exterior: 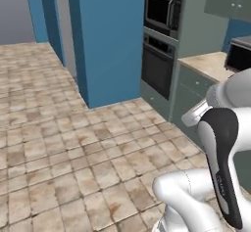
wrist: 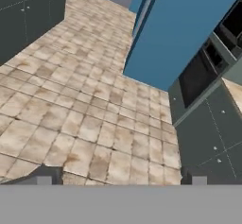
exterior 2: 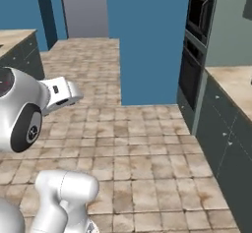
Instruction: Retrieve the sausage and cheese from the fridge and place them on the cutting board on the counter.
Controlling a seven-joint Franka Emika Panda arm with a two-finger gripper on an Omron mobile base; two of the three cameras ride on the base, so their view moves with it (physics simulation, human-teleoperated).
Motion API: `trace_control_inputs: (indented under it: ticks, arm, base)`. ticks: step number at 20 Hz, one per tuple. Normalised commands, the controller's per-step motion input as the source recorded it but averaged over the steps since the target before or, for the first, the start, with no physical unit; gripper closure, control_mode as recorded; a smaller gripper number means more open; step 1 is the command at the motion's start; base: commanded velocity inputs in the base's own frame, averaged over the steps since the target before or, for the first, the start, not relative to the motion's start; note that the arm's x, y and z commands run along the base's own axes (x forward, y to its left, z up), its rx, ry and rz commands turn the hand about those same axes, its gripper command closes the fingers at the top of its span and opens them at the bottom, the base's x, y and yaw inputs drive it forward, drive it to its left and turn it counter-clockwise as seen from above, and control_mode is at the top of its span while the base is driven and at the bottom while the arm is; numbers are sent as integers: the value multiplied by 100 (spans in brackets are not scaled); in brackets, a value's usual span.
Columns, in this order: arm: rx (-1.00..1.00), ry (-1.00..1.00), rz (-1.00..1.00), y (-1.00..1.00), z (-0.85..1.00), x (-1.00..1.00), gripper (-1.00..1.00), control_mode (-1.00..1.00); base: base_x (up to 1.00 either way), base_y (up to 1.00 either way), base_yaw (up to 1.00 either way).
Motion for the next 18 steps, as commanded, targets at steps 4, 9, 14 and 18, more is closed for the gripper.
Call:
trace_control_inputs:
  ticks: [4,9,14,18]
  arm:
    - [0,0,0,0,0,0,-100,100]
    - [0,0,0,0,0,0,-100,100]
    - [0,0,0,0,0,0,-100,100]
    - [0,0,0,0,0,0,-100,100]
  base:
    - [96,100,0]
    - [89,100,-5]
    - [100,90,-2]
    - [100,64,-8]
